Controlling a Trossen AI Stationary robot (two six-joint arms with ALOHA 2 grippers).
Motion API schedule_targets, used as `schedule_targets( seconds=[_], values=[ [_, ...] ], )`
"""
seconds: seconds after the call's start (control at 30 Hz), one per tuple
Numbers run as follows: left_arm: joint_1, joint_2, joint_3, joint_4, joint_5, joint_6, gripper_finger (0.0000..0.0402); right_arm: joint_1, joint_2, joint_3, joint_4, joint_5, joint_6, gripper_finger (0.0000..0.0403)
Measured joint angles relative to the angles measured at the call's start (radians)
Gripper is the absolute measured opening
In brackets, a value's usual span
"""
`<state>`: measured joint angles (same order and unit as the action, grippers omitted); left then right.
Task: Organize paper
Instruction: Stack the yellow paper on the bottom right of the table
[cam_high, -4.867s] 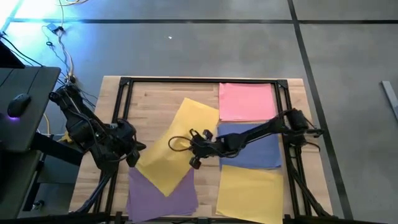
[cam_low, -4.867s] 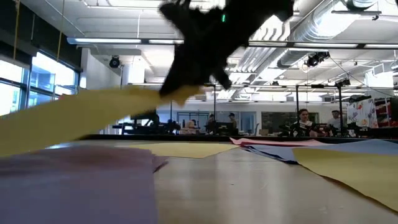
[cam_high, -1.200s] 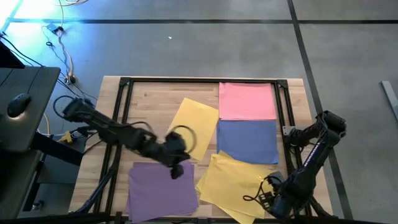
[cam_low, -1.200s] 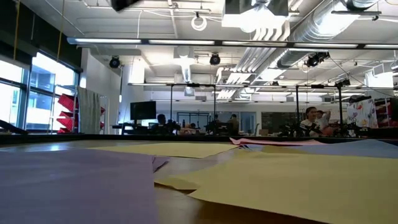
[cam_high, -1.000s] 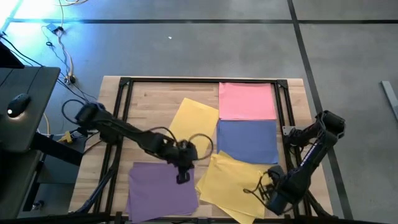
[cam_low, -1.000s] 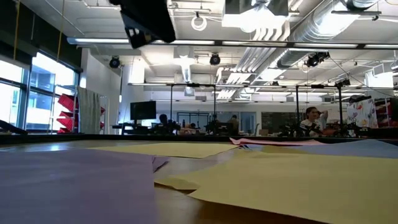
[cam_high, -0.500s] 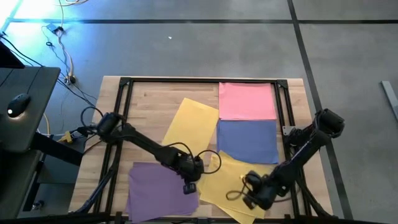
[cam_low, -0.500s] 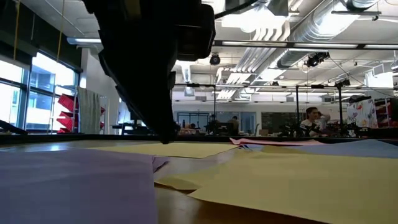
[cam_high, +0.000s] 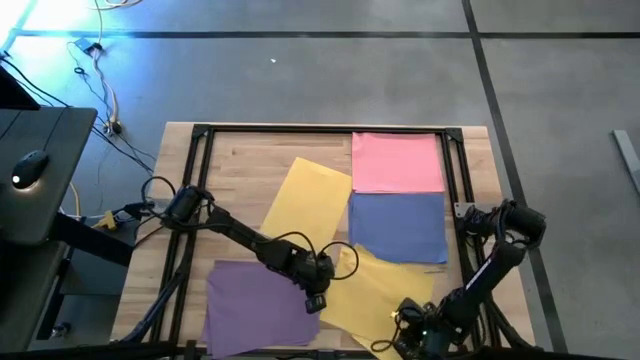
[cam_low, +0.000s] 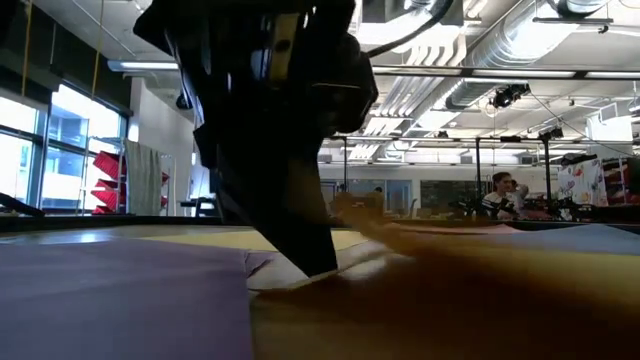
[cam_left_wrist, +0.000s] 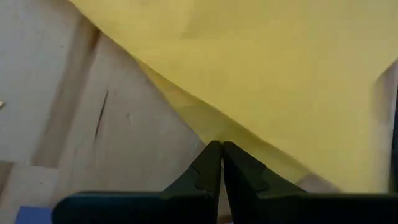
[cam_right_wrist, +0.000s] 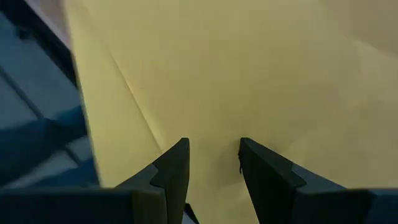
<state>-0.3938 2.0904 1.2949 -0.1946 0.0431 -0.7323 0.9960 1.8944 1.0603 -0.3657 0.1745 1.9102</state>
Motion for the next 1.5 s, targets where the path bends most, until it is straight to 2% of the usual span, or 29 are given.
schedule_targets(
  seconds=[0.13, 0.27, 0.5, 0.67, 0.8, 0.97, 1.2, 1.5],
  values=[
    [-0.004, 0.002, 0.0, 0.013, -0.012, -0.027, 0.0, -0.024, -0.002, -0.001, 0.004, 0.02, 0.139, 0.0128],
    [-0.006, 0.003, -0.001, 0.014, -0.021, -0.053, 0.0, -0.041, -0.003, 0.029, -0.05, -0.023, 0.182, 0.0128],
    [-0.006, 0.004, -0.001, 0.009, -0.023, -0.085, 0.0, -0.027, -0.013, 0.185, -0.365, -0.164, 0.212, 0.0128],
    [-0.013, 0.004, -0.002, 0.01, -0.059, -0.138, 0.0, -0.006, -0.017, 0.273, -0.516, -0.203, 0.298, 0.0128],
    [-0.018, 0.005, -0.002, 0.018, -0.083, -0.158, 0.0, 0.027, -0.018, 0.316, -0.59, -0.315, 0.351, 0.0128],
    [-0.022, 0.005, -0.003, 0.02, -0.098, -0.159, 0.0, 0.099, -0.018, 0.298, -0.688, -0.47, 0.373, 0.0128],
    [-0.023, 0.006, -0.003, 0.022, -0.109, -0.176, 0.0, 0.126, -0.018, 0.162, -0.547, -0.474, 0.386, 0.0128],
    [-0.023, 0.007, -0.003, 0.022, -0.135, -0.201, 0.0, 0.051, -0.018, 0.122, -0.353, -0.303, 0.339, 0.0128]
  ],
)
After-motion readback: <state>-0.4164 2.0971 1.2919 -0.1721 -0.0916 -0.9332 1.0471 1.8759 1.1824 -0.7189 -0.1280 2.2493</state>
